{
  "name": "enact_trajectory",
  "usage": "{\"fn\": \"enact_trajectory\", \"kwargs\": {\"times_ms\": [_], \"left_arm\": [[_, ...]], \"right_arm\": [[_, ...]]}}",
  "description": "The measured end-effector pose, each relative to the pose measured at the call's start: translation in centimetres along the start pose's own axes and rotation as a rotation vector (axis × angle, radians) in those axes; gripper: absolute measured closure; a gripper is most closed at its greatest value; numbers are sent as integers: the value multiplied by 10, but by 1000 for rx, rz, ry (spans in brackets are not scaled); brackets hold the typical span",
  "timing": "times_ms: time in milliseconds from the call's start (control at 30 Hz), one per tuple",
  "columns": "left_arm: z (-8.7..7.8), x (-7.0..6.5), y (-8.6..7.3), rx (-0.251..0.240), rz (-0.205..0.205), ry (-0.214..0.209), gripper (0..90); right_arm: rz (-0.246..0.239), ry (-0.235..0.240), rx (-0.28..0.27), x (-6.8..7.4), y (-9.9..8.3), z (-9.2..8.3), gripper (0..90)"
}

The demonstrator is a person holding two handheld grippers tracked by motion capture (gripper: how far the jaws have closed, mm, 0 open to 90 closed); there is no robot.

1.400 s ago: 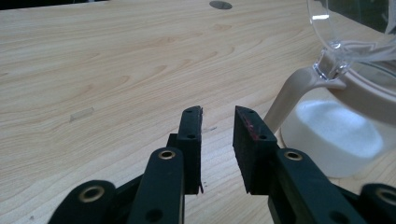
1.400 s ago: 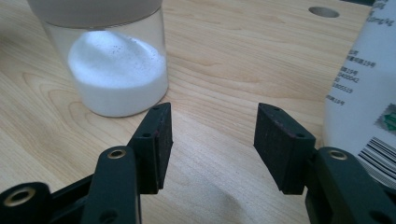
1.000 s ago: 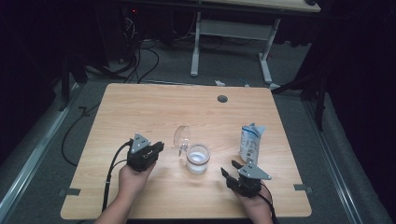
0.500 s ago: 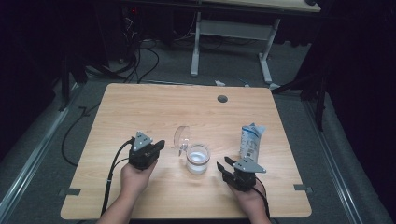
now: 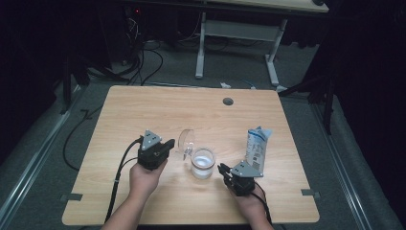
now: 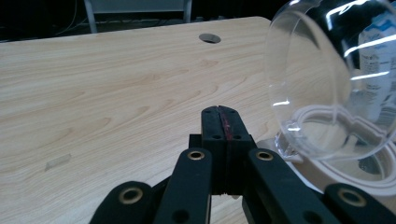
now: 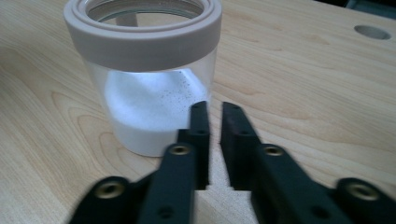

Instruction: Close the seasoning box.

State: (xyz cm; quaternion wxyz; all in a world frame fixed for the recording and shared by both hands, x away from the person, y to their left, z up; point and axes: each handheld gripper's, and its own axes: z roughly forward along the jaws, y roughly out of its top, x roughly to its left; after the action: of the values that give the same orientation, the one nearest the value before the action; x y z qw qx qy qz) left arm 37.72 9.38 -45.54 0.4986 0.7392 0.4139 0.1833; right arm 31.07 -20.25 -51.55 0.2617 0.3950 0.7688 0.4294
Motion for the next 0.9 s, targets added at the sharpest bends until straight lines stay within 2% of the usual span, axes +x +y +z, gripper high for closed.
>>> {"fn": "enact_trajectory", "kwargs": {"times_ms": [200, 367, 733, 900], "left_arm": [[5, -6, 4, -9, -5, -23, 899], [7, -13, 7, -22, -5, -39, 899], [7, -20, 7, -33, 3, -57, 899], [9, -28, 4, -29, 15, -78, 899]], "right_arm": [[4, -1, -9, 2, 2, 2, 900], [-12, 6, -6, 4, 3, 3, 900], [-14, 11, -7, 6, 3, 5, 894], [-26, 14, -9, 8, 3, 6, 884]]}}
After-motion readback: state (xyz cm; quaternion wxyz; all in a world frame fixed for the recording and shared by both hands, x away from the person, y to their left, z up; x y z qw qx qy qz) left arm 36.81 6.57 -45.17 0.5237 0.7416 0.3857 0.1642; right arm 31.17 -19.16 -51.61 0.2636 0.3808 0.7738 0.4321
